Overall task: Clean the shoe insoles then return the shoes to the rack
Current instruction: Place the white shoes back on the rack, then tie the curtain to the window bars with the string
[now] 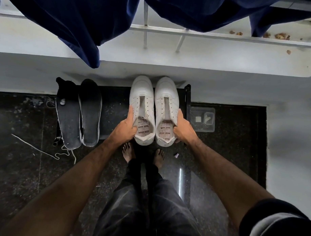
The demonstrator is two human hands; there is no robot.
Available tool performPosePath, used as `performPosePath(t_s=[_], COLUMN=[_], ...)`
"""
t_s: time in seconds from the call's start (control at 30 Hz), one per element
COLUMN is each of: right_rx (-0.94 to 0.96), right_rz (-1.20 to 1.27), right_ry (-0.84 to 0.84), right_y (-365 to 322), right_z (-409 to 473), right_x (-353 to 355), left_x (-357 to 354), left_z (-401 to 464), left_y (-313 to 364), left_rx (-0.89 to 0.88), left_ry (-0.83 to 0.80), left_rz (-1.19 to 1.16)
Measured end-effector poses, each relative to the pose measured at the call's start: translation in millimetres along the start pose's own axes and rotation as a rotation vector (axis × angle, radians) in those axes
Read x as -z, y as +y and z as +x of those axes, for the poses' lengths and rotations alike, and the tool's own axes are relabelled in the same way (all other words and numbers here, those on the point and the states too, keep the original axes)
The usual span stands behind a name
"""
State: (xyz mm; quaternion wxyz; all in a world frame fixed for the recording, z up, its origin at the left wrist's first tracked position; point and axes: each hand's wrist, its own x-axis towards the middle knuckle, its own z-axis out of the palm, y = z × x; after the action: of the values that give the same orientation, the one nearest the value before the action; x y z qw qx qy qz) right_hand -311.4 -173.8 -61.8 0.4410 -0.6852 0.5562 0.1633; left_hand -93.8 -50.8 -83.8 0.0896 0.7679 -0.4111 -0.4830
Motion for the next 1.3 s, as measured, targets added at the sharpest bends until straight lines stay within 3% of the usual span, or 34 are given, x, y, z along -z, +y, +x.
performPosePath(t_s=[0.23,0.33,0.4,0.5,0.6,0.73,0.93,1.13,1.3], right_rx=[0.027,0.088,0.167,0.351,0.514,0.632,0.861,0.947,0.903], right_rz=[-0.212,-0.318,-0.49,-0.651,-0.717,-0.695,-0.735,-0.853,-0.892], right_ry=[0.028,0.078,0.172,0.301,0.33,0.249,0.156,0.057,-0.083], right_y=[1.1,-4.9,-10.2,-17.2,-27.9,-57.7,-116.6,-172.8,-214.7], right_z=[-2.6,-12.7,-23.2,-40.5,-57.0,-79.5,-109.1,-147.7,-176.3], right_x=[6.3,16.0,20.6,17.5,5.1,-21.7,-102.4,-219.4,-319.1], left_x=[-0.8,1.3,1.1,1.3,2.3,0.4,-9.7,-26.0,-25.8], left_z=[-9.3,-31.2,-49.5,-75.5,-104.2,-147.7,-221.9,-306.3,-361.9], left_y=[0.9,7.2,9.2,5.9,-4.4,-38.4,-128.9,-247.5,-340.3], left_rx=[0.012,-0.016,-0.074,-0.094,-0.089,-0.068,0.076,0.233,0.354], left_ry=[0.046,0.151,0.276,0.336,0.347,0.398,0.419,0.461,0.455], left_rz=[0.149,0.323,0.515,0.58,0.539,0.5,0.373,0.219,0.1])
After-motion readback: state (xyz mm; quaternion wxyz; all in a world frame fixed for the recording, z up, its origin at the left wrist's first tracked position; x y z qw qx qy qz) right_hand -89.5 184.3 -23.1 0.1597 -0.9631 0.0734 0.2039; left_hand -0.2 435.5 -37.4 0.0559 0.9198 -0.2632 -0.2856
